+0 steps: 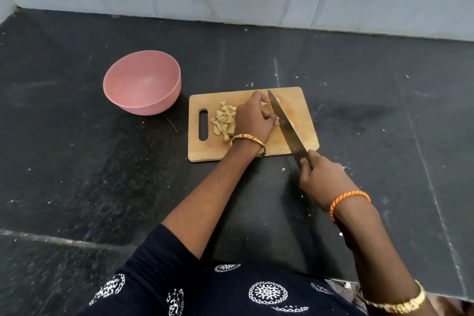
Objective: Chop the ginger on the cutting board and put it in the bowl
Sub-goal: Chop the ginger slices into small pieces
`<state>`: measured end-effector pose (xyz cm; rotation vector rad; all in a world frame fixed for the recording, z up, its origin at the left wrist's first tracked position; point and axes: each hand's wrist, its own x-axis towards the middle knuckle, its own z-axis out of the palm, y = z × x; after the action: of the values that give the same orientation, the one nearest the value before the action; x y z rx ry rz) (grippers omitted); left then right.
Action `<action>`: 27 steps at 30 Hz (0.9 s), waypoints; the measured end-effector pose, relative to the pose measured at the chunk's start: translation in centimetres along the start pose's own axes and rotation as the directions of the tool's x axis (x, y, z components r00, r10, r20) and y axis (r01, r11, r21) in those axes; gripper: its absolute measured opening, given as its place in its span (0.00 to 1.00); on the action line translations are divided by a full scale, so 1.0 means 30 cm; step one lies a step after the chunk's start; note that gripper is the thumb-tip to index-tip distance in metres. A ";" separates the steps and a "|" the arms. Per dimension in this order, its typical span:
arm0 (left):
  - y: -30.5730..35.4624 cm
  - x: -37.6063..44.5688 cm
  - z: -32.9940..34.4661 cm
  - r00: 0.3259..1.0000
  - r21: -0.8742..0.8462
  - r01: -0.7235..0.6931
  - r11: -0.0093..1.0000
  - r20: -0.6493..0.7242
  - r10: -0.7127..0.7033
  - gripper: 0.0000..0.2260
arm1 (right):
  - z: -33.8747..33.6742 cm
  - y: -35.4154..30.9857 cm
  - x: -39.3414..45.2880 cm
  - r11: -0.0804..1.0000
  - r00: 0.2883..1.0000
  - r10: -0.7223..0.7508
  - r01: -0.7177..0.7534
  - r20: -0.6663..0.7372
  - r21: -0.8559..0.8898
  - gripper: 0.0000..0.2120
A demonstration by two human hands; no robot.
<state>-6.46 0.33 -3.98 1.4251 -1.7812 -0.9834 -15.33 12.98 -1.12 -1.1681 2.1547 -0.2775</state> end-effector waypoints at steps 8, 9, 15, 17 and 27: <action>0.013 0.018 -0.070 1.000 0.051 -0.004 0.999 0.017 0.004 0.13 | 0.032 0.082 -0.121 0.988 0.981 0.049 -0.020 -0.187 0.150 0.12; 0.011 0.024 -0.090 1.000 0.045 -0.016 0.999 0.006 0.016 0.12 | 0.028 0.088 -0.117 0.986 0.975 0.065 -0.031 -0.211 0.161 0.13; -0.061 0.025 -0.163 0.990 0.006 -0.084 0.996 -0.110 0.084 0.09 | -0.005 0.079 -0.075 0.991 0.967 0.122 -0.107 -0.225 0.077 0.10; -0.091 0.014 -0.157 0.988 -0.027 -0.080 0.996 -0.132 0.076 0.08 | 0.004 0.056 -0.082 0.994 0.972 0.110 -0.109 -0.207 0.017 0.09; -0.104 0.038 -0.177 0.980 -0.213 -0.065 0.975 -0.198 0.022 0.05 | 0.030 -0.010 -0.106 0.999 0.975 0.012 -0.021 -0.224 -0.040 0.07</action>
<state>-0.65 -2.03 -3.92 1.2918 -1.5067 -0.9504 -13.36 15.49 -0.23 -1.1898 2.3745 -0.3736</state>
